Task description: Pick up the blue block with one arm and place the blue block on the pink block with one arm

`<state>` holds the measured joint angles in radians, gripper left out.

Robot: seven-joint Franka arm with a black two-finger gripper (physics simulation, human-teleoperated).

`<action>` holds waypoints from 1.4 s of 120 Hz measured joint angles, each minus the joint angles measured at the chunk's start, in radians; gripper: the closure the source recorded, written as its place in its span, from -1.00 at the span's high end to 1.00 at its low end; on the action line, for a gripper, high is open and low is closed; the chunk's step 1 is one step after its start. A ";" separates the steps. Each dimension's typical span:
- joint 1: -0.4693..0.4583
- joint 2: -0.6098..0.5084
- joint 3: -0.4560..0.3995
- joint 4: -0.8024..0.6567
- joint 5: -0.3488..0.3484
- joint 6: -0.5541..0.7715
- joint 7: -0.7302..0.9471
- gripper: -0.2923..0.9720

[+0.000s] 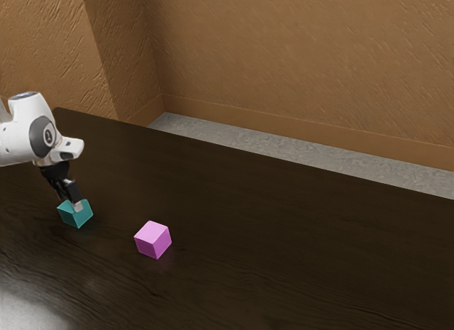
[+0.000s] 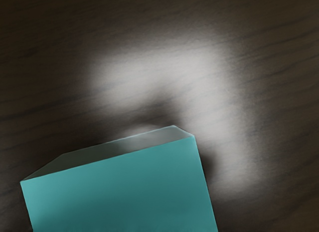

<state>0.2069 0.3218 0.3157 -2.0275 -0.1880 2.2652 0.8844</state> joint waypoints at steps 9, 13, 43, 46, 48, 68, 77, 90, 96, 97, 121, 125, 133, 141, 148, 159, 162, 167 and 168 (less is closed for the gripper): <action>0.009 0.027 -0.001 0.000 -0.007 0.006 0.013 0.54; 0.012 0.036 -0.001 0.001 -0.009 0.008 0.018 0.54; 0.022 0.068 -0.027 0.005 -0.064 0.019 0.049 0.53; 0.027 0.069 -0.027 0.005 -0.069 0.020 0.052 0.52; 0.030 0.070 -0.027 0.005 -0.072 0.020 0.053 0.49; 0.037 0.068 -0.028 0.005 -0.084 0.026 0.063 0.06; 0.037 0.024 -0.029 -0.005 -0.081 0.023 0.065 -0.04; 0.038 -0.111 -0.034 -0.052 -0.069 0.009 0.067 -0.07; 0.037 -0.148 -0.038 -0.064 -0.066 0.002 0.069 -0.02; 0.038 -0.154 -0.039 -0.067 -0.065 0.001 0.070 -0.02; 0.058 -0.274 -0.168 -0.119 -0.063 -0.033 0.069 0.07; 0.053 -0.278 -0.197 -0.123 -0.063 -0.039 0.064 0.07; 0.043 -0.281 -0.256 -0.127 -0.064 -0.048 0.052 0.08; 0.023 -0.283 -0.307 -0.139 -0.065 -0.055 0.038 0.08; -0.002 -0.283 -0.339 -0.149 -0.065 -0.058 0.023 0.11; -0.037 -0.271 -0.364 -0.155 -0.065 -0.057 -0.005 0.07; -0.040 -0.265 -0.366 -0.155 -0.065 -0.057 -0.015 0.07; -0.035 -0.253 -0.369 -0.156 -0.064 -0.057 -0.037 0.06; -0.033 -0.252 -0.369 -0.156 -0.063 -0.057 -0.042 0.06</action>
<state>0.1734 0.0702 -0.0531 -2.1833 -0.2514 2.2084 0.8428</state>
